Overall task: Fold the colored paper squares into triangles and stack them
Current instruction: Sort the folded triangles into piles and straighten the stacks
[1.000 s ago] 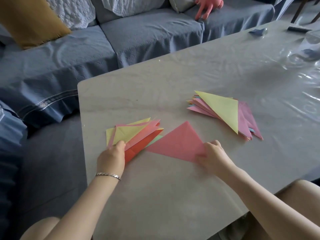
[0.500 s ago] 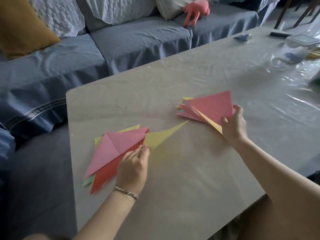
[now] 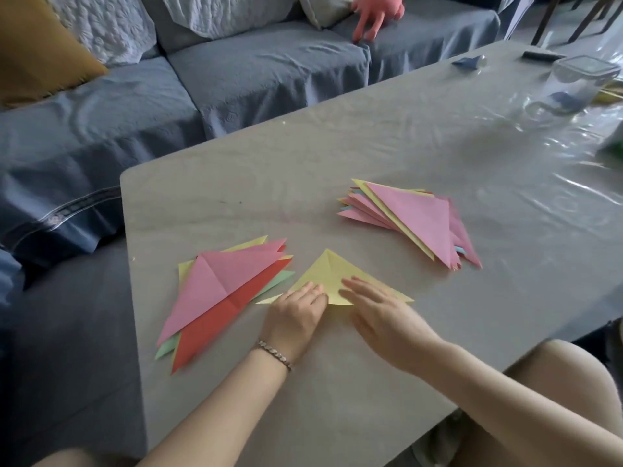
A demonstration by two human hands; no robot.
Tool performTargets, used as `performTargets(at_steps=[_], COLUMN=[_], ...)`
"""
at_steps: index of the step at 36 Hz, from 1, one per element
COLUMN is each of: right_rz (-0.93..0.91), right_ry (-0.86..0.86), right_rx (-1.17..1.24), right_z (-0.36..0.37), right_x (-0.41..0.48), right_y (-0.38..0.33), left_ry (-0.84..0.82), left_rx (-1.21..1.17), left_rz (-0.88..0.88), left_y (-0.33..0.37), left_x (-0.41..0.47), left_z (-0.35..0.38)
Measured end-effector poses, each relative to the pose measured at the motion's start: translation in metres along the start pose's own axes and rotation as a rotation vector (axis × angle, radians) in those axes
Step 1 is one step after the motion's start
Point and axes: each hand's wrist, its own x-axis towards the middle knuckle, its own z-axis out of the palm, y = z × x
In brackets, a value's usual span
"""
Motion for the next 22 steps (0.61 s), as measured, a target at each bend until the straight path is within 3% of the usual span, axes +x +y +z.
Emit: performTargets(at_steps=[6,22], right_rz=[-0.009,0.079], right_ry=[-0.152,0.000], right_rx=[-0.200,-0.299], right_z=[0.028,0.019], right_x=[-0.010,-0.032], right_y=[0.002,0.010], left_ry=[-0.039,-0.066], left_rx=[-0.069,-0.026], left_rz=[-0.047,-0.297], left_y=[0.010,0.007], left_x=[-0.013,-0.061], left_z=[0.017,0.014])
